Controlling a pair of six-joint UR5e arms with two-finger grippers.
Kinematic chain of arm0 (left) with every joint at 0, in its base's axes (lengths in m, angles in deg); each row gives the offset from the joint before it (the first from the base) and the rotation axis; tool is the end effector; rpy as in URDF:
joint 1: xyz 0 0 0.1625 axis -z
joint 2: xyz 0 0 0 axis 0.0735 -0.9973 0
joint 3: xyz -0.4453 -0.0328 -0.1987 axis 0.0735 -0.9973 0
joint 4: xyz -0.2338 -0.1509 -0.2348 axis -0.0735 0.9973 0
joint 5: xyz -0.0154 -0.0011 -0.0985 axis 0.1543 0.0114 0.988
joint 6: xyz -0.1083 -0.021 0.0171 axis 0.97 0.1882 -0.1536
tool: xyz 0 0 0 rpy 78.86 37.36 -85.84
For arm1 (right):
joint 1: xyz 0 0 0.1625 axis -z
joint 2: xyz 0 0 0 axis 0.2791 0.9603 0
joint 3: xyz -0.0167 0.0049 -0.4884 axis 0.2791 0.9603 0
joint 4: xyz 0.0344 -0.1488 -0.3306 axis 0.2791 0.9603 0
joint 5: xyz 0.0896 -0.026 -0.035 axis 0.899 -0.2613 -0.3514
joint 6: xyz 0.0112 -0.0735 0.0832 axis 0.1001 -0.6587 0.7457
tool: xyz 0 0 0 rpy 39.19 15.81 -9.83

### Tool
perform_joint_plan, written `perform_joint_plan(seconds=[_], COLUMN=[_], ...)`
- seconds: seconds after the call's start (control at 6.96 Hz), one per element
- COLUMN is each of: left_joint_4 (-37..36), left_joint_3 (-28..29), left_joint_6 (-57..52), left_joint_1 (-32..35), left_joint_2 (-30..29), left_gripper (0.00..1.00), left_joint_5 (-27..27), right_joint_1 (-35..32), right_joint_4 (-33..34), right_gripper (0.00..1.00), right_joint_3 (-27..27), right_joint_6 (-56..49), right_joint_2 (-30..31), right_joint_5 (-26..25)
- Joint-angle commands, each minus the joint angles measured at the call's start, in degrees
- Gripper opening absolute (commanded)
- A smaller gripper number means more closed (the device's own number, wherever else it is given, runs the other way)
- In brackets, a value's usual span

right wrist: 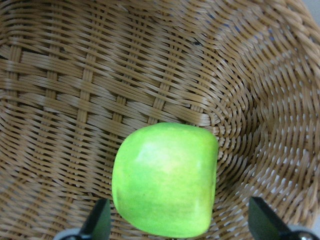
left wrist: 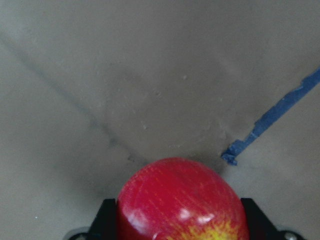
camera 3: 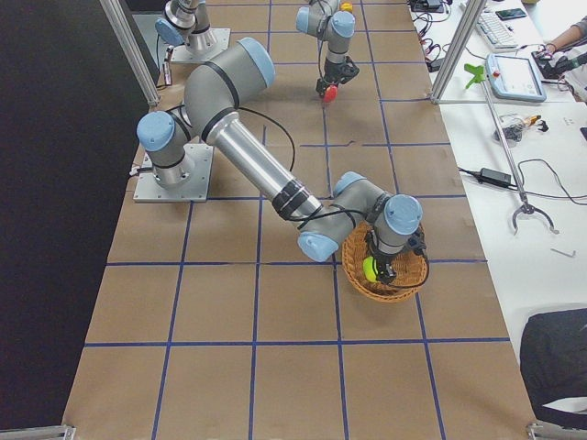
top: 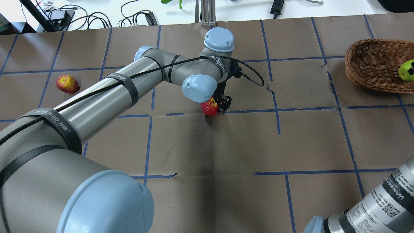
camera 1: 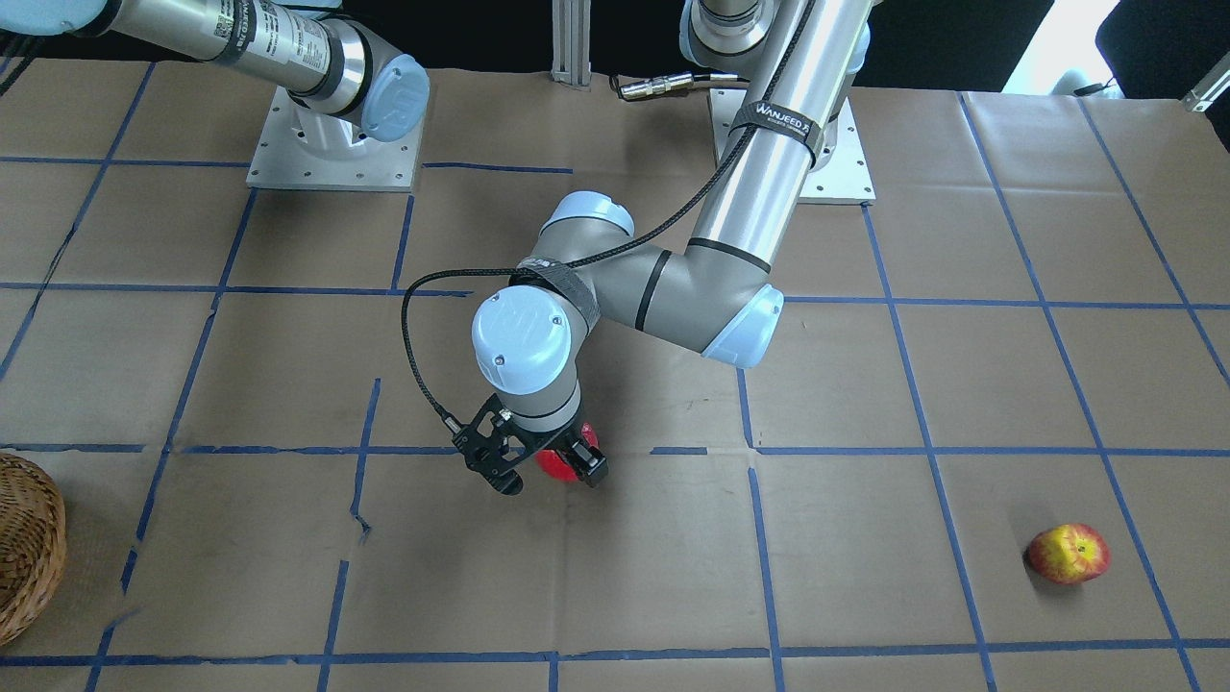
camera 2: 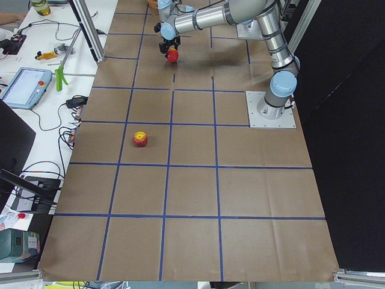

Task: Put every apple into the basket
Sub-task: 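Drop green apple in basket while left gripper sets red apple centre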

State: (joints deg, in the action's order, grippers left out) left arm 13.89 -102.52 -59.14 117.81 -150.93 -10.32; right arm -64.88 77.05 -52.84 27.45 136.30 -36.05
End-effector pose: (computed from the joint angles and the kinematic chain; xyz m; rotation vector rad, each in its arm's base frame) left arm -0.3860 -0.5685 0.2643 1.2027 2.8273 0.1661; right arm -0.3913 -0.6501 0.3062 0.3700 -3.1186 0.0433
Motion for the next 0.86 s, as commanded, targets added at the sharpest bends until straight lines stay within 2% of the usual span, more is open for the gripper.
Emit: perform_joint_plan(seconds=[0.0, 0.14, 0.43, 0.57, 0.72], left_joint_4=[0.75, 4.32, 10.91, 14.95, 16.99], left_joint_3=[-0.51, 1.06, 4.40, 5.63, 3.99], left_joint_6=[1.11, 1.12, 0.59, 0.16, -0.63], left_joint_1=[-0.12, -0.12, -1.00, -4.22, -10.95], left_joint_2=[1.26, 1.96, 6.60, 11.15, 15.89], left_gripper=[0.98, 0.98, 0.98, 0.98, 0.98], left_joint_5=[0.03, 0.12, 0.21, 0.29, 0.12], right_joint_1=[-0.63, -2.37, -9.56, -12.64, -17.55], right_joint_4=[-3.08, -7.89, -10.90, -13.01, -13.38], right_gripper=[0.99, 0.99, 0.99, 0.99, 0.99], right_joint_3=[0.08, -0.01, -0.53, -1.75, -5.51], right_joint_6=[0.18, 2.10, 4.74, 11.28, 19.35], right_joint_2=[2.53, 5.68, 8.59, 10.96, 13.86], right_joint_5=[-0.09, -0.18, -1.15, -1.23, -1.15])
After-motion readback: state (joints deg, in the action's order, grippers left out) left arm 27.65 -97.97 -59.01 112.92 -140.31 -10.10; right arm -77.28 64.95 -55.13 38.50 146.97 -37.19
